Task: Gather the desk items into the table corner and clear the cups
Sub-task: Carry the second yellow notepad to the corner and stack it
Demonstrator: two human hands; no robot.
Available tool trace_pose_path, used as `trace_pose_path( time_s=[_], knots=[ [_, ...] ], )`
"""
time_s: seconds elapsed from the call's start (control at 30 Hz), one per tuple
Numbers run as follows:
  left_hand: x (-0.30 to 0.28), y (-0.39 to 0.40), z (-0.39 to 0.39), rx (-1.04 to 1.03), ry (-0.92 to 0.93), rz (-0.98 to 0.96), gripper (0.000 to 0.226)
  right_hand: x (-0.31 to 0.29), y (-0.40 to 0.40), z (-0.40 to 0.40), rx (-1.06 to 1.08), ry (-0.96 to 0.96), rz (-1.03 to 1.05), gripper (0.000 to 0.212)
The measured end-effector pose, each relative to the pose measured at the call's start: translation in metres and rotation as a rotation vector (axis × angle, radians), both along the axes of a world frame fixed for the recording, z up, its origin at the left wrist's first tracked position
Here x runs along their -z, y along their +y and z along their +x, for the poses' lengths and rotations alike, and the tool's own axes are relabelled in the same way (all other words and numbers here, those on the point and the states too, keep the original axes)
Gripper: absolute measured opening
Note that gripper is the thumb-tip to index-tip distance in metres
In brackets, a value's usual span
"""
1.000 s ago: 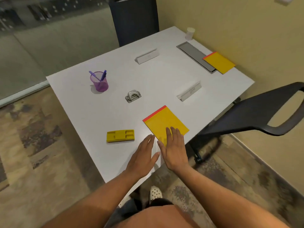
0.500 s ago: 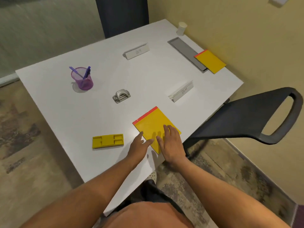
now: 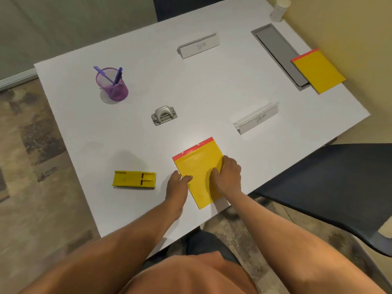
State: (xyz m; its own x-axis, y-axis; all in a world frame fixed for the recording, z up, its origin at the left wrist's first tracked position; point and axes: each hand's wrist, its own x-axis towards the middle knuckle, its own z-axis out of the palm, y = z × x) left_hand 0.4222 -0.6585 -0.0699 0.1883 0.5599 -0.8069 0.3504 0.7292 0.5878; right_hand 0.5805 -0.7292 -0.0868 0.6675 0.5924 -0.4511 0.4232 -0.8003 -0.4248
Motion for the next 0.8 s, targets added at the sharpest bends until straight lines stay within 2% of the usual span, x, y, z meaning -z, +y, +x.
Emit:
trace_pose_path(
  time_s=[0.2, 0.3, 0.37, 0.5, 0.8],
  knots=[
    [0.005, 0.010, 0.009, -0.181, 0.022, -0.113, 0.063, 0.005, 0.017, 0.024, 0.163, 0.078, 0.029, 0.053],
    [0.006, 0.015, 0.007, -0.150, 0.029, -0.139, 0.028, 0.014, 0.018, 0.039, 0.213, 0.155, 0.043, 0.052],
    [0.007, 0.014, 0.006, -0.129, 0.004, -0.143, 0.021, 0.022, 0.017, 0.046, 0.230, 0.194, 0.072, 0.050],
    [-0.005, 0.010, 0.010, -0.082, -0.081, -0.027, 0.019, 0.019, 0.018, 0.048, 0.247, 0.224, 0.149, 0.046],
    [-0.052, 0.034, 0.010, 0.005, -0.198, 0.330, 0.023, -0.067, 0.013, 0.016, 0.227, 0.189, 0.458, 0.021]
  ],
)
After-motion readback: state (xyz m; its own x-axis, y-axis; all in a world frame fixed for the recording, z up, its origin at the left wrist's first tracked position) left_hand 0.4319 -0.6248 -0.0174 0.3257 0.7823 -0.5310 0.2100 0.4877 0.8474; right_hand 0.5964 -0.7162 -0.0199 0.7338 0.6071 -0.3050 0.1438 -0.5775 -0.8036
